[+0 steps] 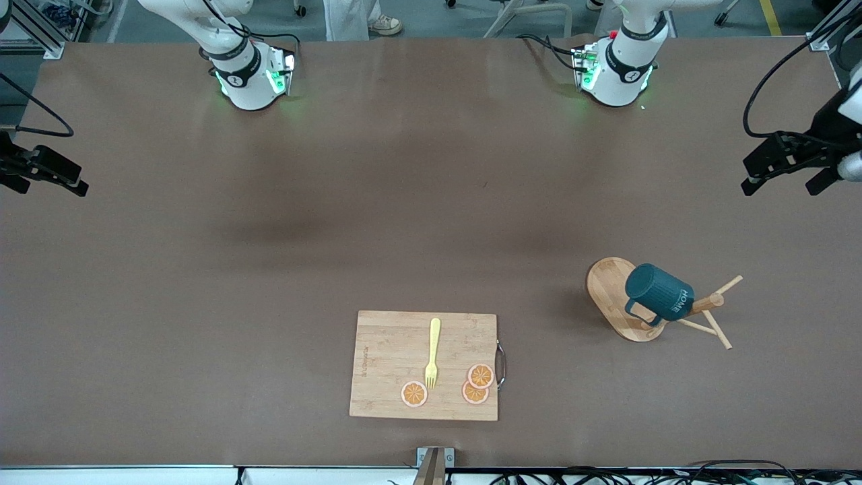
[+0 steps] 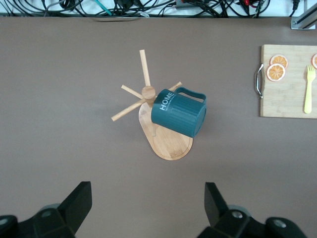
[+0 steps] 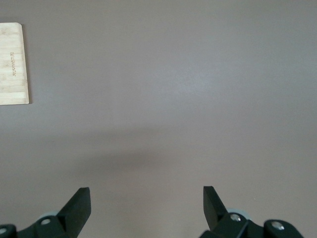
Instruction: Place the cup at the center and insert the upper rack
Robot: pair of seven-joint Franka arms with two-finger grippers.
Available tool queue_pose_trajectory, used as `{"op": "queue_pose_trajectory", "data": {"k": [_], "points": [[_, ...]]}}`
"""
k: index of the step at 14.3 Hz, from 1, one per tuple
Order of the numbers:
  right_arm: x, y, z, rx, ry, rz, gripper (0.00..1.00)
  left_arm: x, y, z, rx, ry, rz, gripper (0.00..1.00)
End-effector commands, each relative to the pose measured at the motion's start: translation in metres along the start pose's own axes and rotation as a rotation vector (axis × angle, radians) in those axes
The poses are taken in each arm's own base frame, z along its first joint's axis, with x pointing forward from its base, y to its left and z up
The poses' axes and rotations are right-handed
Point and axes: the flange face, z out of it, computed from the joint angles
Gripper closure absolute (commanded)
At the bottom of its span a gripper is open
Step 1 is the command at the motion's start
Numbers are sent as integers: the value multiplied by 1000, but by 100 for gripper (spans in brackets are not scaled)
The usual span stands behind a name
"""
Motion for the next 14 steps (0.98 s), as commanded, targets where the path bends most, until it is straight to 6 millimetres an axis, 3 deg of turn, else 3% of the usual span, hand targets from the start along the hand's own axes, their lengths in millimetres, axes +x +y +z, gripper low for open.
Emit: {"op": "queue_pose_trajectory", "data": {"k": [1, 14], "points": [[-6, 1, -5, 2, 11, 7, 0, -5, -1, -7, 19, -21, 22, 0], [-7, 4, -4, 1, 3, 10, 0, -15, -5, -9, 9, -73, 68, 0]]}}
